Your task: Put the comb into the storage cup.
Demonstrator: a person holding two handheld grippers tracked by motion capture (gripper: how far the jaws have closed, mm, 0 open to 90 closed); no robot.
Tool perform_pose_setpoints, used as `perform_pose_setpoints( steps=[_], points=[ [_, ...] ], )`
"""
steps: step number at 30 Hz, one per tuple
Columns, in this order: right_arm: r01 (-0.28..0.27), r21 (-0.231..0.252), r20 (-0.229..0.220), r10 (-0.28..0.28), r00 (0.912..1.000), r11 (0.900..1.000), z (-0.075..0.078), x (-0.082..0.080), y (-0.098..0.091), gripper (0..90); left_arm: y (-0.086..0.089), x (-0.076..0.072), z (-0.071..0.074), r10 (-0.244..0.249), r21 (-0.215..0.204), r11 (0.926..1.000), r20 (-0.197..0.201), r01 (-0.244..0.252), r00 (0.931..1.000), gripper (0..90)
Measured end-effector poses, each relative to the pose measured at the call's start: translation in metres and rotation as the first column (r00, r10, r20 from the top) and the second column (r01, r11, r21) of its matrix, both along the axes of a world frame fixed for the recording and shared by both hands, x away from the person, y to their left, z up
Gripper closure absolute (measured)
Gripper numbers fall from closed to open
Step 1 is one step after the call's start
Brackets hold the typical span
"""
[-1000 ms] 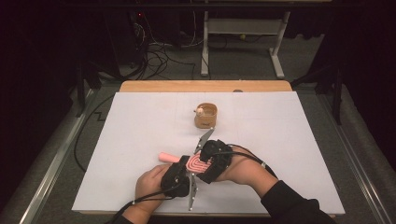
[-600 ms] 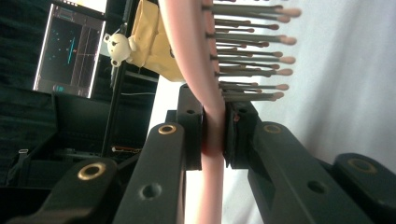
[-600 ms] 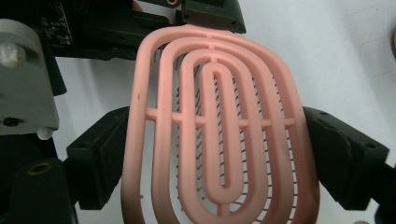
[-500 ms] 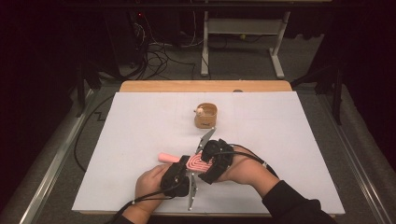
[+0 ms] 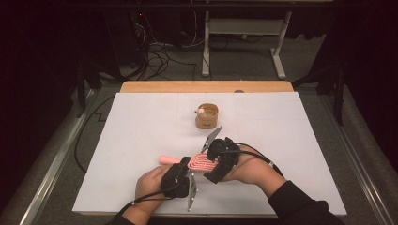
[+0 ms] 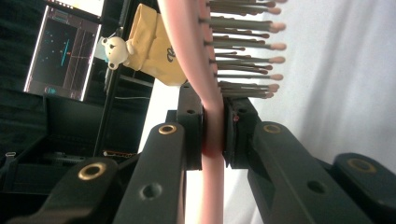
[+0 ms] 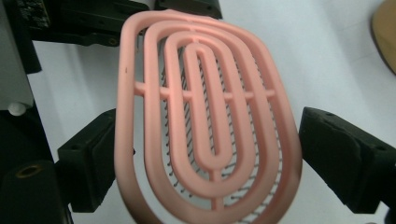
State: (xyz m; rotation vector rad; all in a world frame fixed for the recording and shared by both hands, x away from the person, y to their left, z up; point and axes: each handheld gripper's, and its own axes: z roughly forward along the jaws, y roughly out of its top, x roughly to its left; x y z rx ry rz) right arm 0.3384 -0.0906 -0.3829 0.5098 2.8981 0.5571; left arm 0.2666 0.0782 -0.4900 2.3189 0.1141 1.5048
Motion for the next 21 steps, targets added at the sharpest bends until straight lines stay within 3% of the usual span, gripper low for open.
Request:
perform_pose_setpoints(
  steps=[9,15,21],
  points=[
    [0.013,-0.002,0.011,-0.012,0.9999,0.9999,0.0048,0.0020,-0.0059,7.5,0.0022,0.0005,0.0009,0.008,-0.010,0.9999,-0.001,-0.008,1.0000,79.1],
    [0.026,-0.016,0.007,-0.026,0.9996,0.9995,0.0035,0.0034,-0.0074,0.2,0.0030,0.0012,0.0003,0.006,-0.013,0.9999,-0.001,-0.006,1.0000,79.1],
    [0.020,-0.028,0.016,-0.019,0.9997,0.9994,0.0035,0.0014,-0.0094,0.1,0.0033,0.0012,-0.0001,0.007,-0.011,0.9999,0.000,-0.007,1.0000,79.1]
  ],
)
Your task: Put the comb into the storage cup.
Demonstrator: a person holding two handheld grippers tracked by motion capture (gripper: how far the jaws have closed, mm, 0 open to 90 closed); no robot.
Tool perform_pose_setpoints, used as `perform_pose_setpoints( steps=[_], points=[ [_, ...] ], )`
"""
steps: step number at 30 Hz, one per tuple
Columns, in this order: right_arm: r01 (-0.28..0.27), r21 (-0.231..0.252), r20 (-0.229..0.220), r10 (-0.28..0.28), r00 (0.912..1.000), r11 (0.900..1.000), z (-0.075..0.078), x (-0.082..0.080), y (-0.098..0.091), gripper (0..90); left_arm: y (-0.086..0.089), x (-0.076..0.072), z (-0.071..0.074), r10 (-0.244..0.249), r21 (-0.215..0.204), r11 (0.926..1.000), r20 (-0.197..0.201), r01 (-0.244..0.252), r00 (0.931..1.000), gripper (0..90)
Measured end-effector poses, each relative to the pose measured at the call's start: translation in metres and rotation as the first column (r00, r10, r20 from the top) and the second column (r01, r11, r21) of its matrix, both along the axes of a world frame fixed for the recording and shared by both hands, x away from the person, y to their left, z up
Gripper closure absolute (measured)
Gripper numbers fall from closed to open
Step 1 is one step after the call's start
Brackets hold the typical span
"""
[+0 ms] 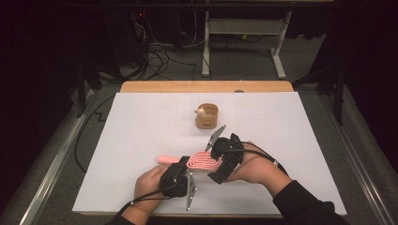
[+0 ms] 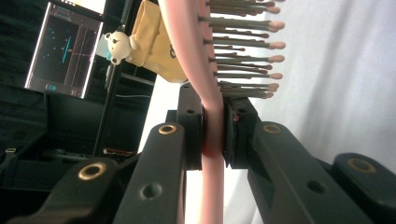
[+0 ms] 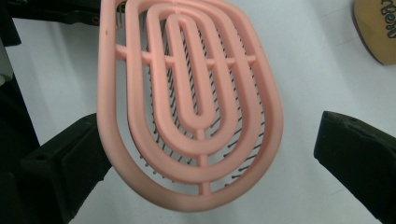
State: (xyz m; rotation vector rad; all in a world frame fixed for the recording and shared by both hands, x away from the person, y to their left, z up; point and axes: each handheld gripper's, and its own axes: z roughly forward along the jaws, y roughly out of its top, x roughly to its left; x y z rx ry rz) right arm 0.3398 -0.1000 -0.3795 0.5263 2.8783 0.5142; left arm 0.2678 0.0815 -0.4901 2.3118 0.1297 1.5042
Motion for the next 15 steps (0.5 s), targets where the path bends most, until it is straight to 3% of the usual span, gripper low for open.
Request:
perform_pose_setpoints(
  steps=[9,15],
  points=[
    [0.001,-0.002,0.007,-0.001,1.0000,1.0000,0.002,-0.002,-0.013,0.1,0.004,0.002,0.001,0.015,-0.024,0.9996,0.001,-0.015,0.9999,79.0],
    [0.017,-0.009,0.011,-0.017,0.9998,0.9998,0.002,-0.005,-0.028,0.1,0.009,0.005,0.005,0.025,-0.085,0.9960,-0.012,-0.026,0.9996,79.0]
  ],
)
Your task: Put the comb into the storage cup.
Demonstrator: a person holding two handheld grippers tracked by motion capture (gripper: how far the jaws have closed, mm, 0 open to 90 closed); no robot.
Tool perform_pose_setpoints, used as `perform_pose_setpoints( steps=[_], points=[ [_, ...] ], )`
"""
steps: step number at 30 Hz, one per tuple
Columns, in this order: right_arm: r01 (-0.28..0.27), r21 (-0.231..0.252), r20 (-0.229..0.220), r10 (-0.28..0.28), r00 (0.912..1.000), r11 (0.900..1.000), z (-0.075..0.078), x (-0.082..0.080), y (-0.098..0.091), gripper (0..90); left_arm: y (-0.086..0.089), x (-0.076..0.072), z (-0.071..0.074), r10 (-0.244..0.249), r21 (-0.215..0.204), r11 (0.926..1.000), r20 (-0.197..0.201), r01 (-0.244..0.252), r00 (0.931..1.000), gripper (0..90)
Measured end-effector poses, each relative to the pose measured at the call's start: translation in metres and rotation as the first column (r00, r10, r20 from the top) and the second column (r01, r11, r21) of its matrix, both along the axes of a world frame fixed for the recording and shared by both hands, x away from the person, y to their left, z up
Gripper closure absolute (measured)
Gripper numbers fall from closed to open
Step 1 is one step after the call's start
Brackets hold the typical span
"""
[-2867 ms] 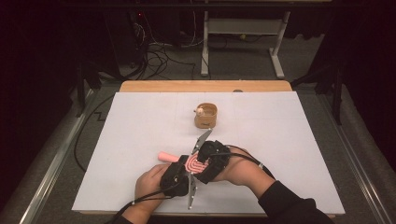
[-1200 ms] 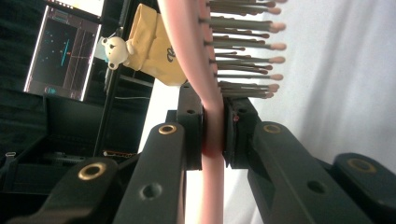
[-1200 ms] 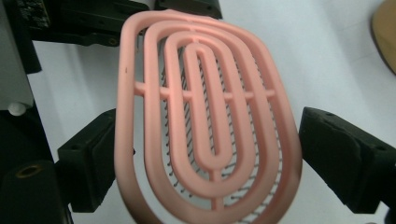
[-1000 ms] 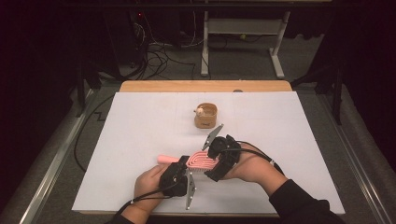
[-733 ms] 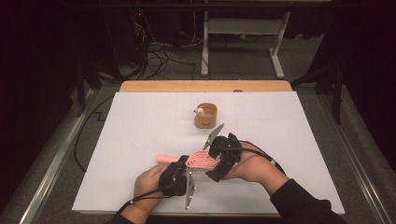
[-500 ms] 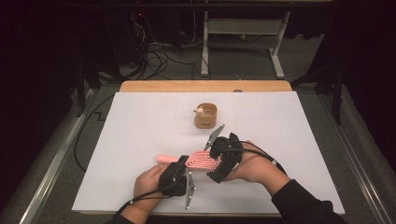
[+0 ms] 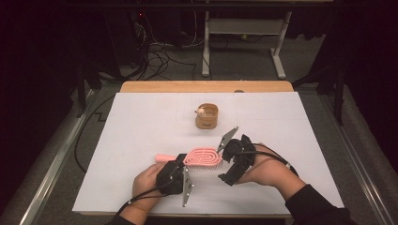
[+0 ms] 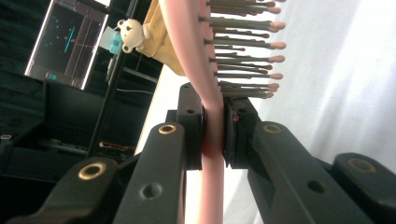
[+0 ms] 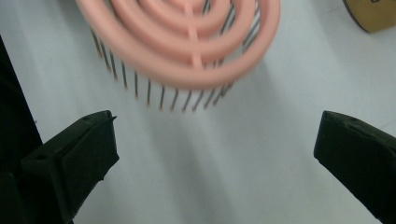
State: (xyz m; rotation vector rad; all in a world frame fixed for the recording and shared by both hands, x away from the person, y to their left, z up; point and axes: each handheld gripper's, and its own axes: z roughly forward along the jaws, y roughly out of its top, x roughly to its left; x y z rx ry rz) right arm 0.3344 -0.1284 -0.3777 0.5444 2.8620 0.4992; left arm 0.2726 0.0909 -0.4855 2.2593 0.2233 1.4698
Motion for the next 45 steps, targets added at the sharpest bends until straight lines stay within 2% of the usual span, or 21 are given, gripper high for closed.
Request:
perform_pose_setpoints(
  steps=[1,5,9,14,21,23,27,33,38,44,45],
  points=[
    [0.003,0.000,0.001,-0.003,1.0000,1.0000,0.000,-0.001,-0.002,0.1,0.001,0.001,0.000,0.002,-0.017,0.9999,-0.004,-0.002,1.0000,79.0],
    [0.013,0.003,0.003,-0.013,0.9999,0.9999,-0.002,-0.001,-0.011,0.1,0.004,0.003,0.001,0.020,-0.028,0.9994,-0.015,-0.020,0.9997,79.0],
    [0.031,-0.005,-0.001,-0.031,0.9995,0.9995,-0.007,-0.002,-0.020,0.1,0.009,0.004,0.003,0.022,-0.074,0.9969,-0.028,-0.024,0.9994,79.1],
    [0.059,-0.013,-0.003,-0.059,0.9983,0.9982,-0.018,-0.001,-0.032,0.1,0.015,0.007,0.006,0.028,-0.140,0.9896,-0.045,-0.034,0.9986,79.1],
    [0.089,-0.034,-0.012,-0.089,0.9959,0.9955,-0.030,0.001,-0.047,0.1,0.020,0.008,0.010,0.031,-0.197,0.9794,-0.059,-0.042,0.9978,79.0],
    [0.096,-0.036,-0.014,-0.096,0.9953,0.9947,-0.034,0.001,-0.052,0.1,0.023,0.009,0.012,0.033,-0.239,0.9697,-0.082,-0.052,0.9961,79.0],
    [0.115,-0.033,-0.014,-0.115,0.9932,0.9928,-0.040,0.002,-0.060,0.1,0.031,0.013,0.014,0.036,-0.317,0.9455,-0.130,-0.076,0.9908,79.0],
    [0.138,0.015,0.000,-0.138,0.9904,0.9903,-0.049,0.000,-0.070,0.1,0.037,0.014,0.019,0.032,-0.379,0.9219,-0.135,-0.081,0.9904,79.0],
    [0.169,0.109,0.030,-0.173,0.9845,0.9797,-0.053,-0.001,-0.081,0.1,0.041,0.014,0.022,0.019,-0.429,0.8994,-0.157,-0.085,0.9874,79.0],
    [0.206,0.213,0.064,-0.224,0.9726,0.9553,-0.059,-0.006,-0.091,0.1,0.047,0.016,0.025,-0.005,-0.505,0.8575,-0.195,-0.096,0.9808,79.0],
    [0.208,0.229,0.069,-0.229,0.9710,0.9510,-0.060,-0.006,-0.092,0.1,0.048,0.017,0.026,-0.010,-0.510,0.8544,-0.203,-0.097,0.9791,79.0]
  ],
)
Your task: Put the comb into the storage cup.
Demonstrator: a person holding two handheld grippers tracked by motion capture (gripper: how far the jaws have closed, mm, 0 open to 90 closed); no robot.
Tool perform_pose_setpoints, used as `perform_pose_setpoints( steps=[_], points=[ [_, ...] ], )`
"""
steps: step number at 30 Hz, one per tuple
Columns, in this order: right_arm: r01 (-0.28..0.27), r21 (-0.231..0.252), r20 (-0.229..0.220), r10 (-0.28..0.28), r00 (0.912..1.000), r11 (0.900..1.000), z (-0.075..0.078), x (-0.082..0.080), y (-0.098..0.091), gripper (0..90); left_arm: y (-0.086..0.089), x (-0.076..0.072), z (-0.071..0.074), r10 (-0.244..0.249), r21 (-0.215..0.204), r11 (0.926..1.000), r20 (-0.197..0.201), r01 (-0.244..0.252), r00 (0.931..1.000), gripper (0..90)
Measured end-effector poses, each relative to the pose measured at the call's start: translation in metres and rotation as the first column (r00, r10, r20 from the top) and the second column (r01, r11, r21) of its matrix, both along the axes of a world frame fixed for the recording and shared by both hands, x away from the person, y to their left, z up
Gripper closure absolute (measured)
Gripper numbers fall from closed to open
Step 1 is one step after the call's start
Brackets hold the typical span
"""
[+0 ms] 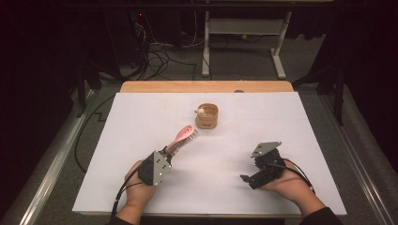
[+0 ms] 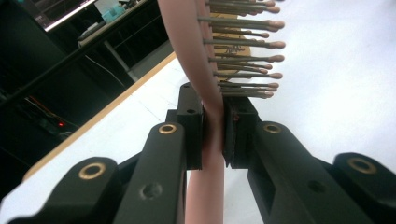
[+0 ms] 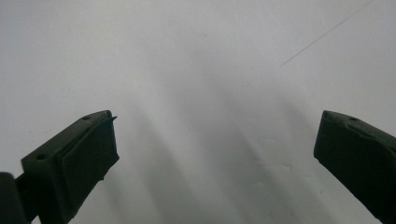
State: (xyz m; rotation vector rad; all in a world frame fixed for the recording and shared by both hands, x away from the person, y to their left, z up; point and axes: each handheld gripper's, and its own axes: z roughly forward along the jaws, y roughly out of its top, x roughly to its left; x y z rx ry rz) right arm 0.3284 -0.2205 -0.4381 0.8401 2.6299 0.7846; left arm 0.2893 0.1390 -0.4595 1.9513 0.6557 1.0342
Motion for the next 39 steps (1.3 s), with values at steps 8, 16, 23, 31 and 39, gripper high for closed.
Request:
perform_pose_setpoints(
  steps=[8,16,23,31,39],
  points=[
    [0.045,0.131,0.064,-0.054,0.9965,0.9904,-0.012,-0.007,-0.009,0.2,0.005,0.003,0.000,-0.021,-0.083,0.9964,-0.043,0.018,0.9988,79.0],
    [0.080,0.269,0.112,-0.114,0.9872,0.9597,-0.018,-0.013,-0.017,0.1,0.006,0.003,0.002,-0.054,-0.140,0.9892,-0.062,0.045,0.9966,79.0],
    [0.093,0.383,0.153,-0.162,0.9748,0.9192,-0.022,-0.023,-0.019,0.1,0.005,0.003,0.002,-0.077,-0.176,0.9824,-0.086,0.061,0.9933,79.0],
    [0.096,0.481,0.199,-0.215,0.9561,0.8715,-0.021,-0.030,-0.018,0.2,0.004,0.004,0.002,-0.104,-0.231,0.9696,-0.090,0.081,0.9904,79.0],
    [0.086,0.527,0.237,-0.243,0.9408,0.8456,-0.019,-0.035,-0.008,0.2,0.000,0.003,0.001,-0.120,-0.255,0.9630,-0.112,0.088,0.9865,79.0]
  ],
)
